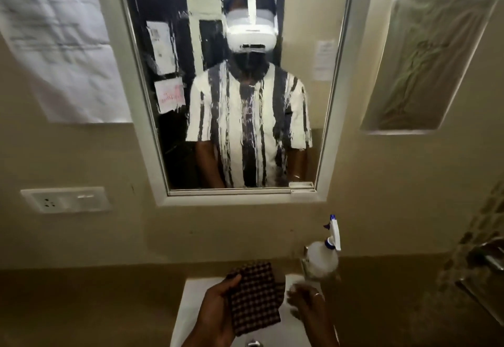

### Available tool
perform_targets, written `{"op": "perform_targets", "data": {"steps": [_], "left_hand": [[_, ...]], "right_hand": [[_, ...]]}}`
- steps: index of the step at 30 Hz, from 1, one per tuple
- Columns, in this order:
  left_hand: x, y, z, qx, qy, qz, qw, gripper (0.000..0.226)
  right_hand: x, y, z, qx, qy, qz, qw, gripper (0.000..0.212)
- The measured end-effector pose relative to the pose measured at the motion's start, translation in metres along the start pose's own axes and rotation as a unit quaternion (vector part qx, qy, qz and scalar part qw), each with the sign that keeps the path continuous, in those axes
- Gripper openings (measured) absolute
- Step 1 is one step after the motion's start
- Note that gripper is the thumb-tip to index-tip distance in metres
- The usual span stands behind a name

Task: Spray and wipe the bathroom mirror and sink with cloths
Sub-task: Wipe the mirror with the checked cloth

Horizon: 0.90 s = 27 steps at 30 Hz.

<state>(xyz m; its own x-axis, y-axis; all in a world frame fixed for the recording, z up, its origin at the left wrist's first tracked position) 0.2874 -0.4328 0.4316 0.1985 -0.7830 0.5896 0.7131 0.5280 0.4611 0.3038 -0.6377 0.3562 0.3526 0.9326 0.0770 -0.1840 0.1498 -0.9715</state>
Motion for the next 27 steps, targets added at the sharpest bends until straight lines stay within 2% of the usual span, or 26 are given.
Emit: {"op": "perform_targets", "data": {"steps": [2, 3, 5, 6, 7, 8, 10, 12, 14, 17, 19, 22, 25, 27], "left_hand": [[0.002, 0.005, 0.002, 0.002, -0.004, -0.001, 1.0, 0.04], [0.004, 0.007, 0.004, 0.005, -0.008, -0.004, 1.0, 0.039], [0.01, 0.014, 0.009, 0.022, -0.027, -0.014, 0.999, 0.036], [0.012, 0.018, 0.012, 0.03, -0.034, -0.023, 0.999, 0.035], [0.013, 0.022, 0.014, 0.038, -0.038, -0.032, 0.998, 0.035], [0.015, 0.026, 0.018, 0.043, -0.044, -0.043, 0.997, 0.035], [0.018, 0.036, 0.026, 0.054, -0.052, -0.07, 0.995, 0.036], [0.02, 0.049, 0.034, 0.07, -0.059, -0.089, 0.992, 0.038], [0.026, 0.063, 0.044, 0.09, -0.073, -0.111, 0.987, 0.038], [0.031, 0.08, 0.06, 0.108, -0.076, -0.153, 0.979, 0.035], [0.031, 0.091, 0.067, 0.122, -0.067, -0.191, 0.972, 0.034], [0.031, 0.11, 0.077, 0.146, -0.048, -0.242, 0.958, 0.038], [0.039, 0.139, 0.093, 0.204, -0.044, -0.279, 0.937, 0.04], [0.053, 0.164, 0.111, 0.279, -0.04, -0.325, 0.903, 0.037]], "right_hand": [[0.03, 0.0, 0.009, 0.124, -0.058, -0.105, 0.985, 0.05], [0.044, -0.007, 0.017, 0.165, -0.085, -0.15, 0.971, 0.052], [0.062, -0.021, 0.025, 0.206, -0.113, -0.226, 0.945, 0.077], [0.075, -0.034, 0.032, 0.201, -0.164, -0.275, 0.926, 0.086], [0.086, -0.052, 0.044, 0.183, -0.217, -0.302, 0.91, 0.086], [0.09, -0.068, 0.048, 0.15, -0.248, -0.294, 0.911, 0.078], [0.092, -0.091, 0.052, 0.084, -0.266, -0.238, 0.93, 0.062], [0.095, -0.11, 0.054, 0.022, -0.297, -0.195, 0.934, 0.052], [0.1, -0.121, 0.055, 0.011, -0.31, -0.178, 0.934, 0.057], [0.118, -0.136, 0.073, 0.002, -0.37, -0.176, 0.912, 0.055], [0.128, -0.146, 0.081, 0.006, -0.392, -0.18, 0.902, 0.057], [0.14, -0.156, 0.083, 0.008, -0.402, -0.136, 0.905, 0.055], [0.153, -0.182, 0.081, -0.045, -0.396, -0.103, 0.911, 0.047], [0.161, -0.205, 0.082, -0.098, -0.385, -0.075, 0.915, 0.043]]}}
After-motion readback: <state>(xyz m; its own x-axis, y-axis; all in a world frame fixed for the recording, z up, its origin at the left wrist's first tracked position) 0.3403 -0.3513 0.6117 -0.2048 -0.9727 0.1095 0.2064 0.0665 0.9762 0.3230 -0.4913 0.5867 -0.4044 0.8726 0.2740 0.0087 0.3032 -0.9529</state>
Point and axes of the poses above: each hand's wrist, its own z-axis away from the middle knuckle, its own x-axis out of the palm, y = z × x, the point moved 9 cm from there along -z, towards the middle knuckle, and after that the axes turned 8 degrees about -x, right-handed, at the moved point
